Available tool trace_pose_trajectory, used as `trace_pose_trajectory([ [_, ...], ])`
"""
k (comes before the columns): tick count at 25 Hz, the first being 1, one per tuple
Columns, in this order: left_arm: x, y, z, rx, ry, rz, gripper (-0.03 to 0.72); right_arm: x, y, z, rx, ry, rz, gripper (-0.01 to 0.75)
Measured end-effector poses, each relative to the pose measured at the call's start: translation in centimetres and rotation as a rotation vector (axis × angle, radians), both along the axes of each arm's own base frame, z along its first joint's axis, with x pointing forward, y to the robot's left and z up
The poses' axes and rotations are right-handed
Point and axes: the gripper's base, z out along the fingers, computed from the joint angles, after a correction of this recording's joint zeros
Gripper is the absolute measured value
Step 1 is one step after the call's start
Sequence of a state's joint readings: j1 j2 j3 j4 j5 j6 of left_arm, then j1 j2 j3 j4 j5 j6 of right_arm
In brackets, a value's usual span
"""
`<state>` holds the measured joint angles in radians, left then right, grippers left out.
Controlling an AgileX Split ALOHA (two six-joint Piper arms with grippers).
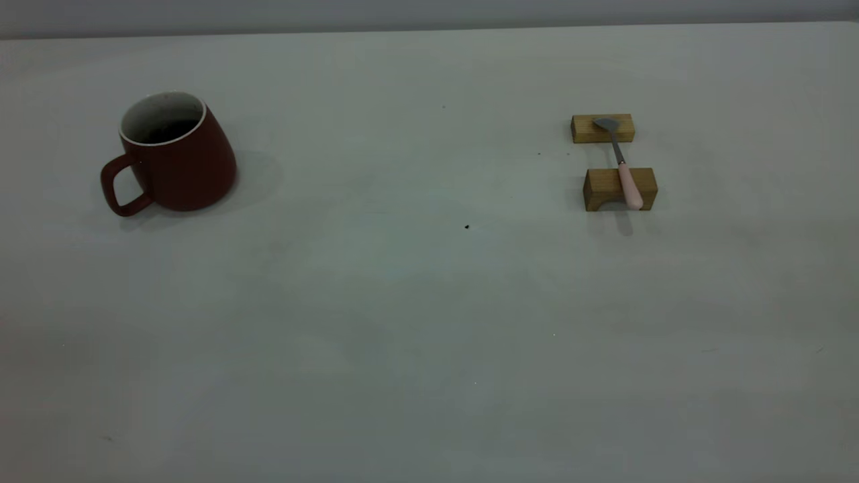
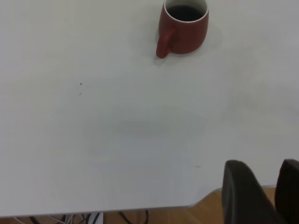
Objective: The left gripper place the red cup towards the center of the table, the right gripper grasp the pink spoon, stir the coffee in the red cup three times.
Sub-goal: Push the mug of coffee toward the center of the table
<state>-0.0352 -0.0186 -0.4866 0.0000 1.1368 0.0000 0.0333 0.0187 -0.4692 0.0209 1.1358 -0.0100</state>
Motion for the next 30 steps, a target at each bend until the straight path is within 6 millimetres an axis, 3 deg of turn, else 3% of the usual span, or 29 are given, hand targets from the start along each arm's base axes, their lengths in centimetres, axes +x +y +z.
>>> trace_pose_trajectory([
  [30, 0.04, -0.14, 0.01, -0.020, 0.002, -0.003, 0.247, 0.00, 0.00, 0.00, 0.000, 0.000, 0.000, 0.239],
])
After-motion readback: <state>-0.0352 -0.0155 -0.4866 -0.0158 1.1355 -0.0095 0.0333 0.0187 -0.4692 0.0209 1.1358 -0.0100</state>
